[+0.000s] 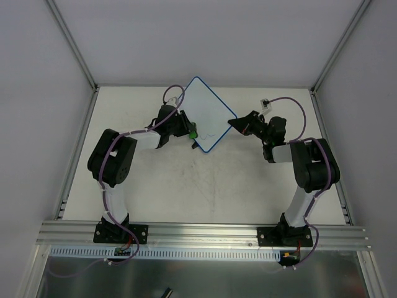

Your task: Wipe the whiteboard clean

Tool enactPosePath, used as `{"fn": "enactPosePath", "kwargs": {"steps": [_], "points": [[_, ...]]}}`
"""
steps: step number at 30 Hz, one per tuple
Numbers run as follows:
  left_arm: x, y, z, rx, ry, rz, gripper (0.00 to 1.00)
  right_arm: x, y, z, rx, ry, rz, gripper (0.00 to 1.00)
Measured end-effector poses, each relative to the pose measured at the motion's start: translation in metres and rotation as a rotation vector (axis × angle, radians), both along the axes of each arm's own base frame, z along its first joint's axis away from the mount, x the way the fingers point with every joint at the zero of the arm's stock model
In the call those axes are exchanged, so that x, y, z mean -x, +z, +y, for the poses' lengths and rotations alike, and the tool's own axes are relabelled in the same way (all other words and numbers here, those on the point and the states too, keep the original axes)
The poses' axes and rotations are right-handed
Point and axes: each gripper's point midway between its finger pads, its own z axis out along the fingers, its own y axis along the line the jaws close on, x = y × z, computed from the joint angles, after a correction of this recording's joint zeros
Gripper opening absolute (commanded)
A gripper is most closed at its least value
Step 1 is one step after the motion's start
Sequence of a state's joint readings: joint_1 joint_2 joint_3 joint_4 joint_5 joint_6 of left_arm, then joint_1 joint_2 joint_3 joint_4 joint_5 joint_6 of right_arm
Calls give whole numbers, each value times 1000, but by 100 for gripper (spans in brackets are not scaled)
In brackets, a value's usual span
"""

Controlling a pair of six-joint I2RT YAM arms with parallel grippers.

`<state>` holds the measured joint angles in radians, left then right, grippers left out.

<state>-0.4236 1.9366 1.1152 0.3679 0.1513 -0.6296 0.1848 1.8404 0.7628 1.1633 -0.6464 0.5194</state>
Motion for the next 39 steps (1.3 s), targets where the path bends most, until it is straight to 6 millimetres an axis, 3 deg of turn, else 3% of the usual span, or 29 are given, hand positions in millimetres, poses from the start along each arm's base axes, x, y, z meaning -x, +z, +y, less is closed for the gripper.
{"fn": "enactPosePath", "kwargs": {"steps": [8, 12, 19, 32, 39], "points": [[3, 4, -8, -33, -35, -84, 0, 0, 1, 0, -2, 0, -4, 0], [9, 13, -24, -50, -86, -138, 0, -1, 0, -1, -2, -1, -4, 0], [39, 35, -75, -41, -233, -234, 0, -1, -1, -2, -4, -4, 0, 0], [71, 47, -116, -40, -394, -317, 0, -3, -3, -3, -7, -10, 5, 0], [79, 48, -125, -52, -429, -339, 0, -3, -4, -3, -6, -10, 3, 0]]}}
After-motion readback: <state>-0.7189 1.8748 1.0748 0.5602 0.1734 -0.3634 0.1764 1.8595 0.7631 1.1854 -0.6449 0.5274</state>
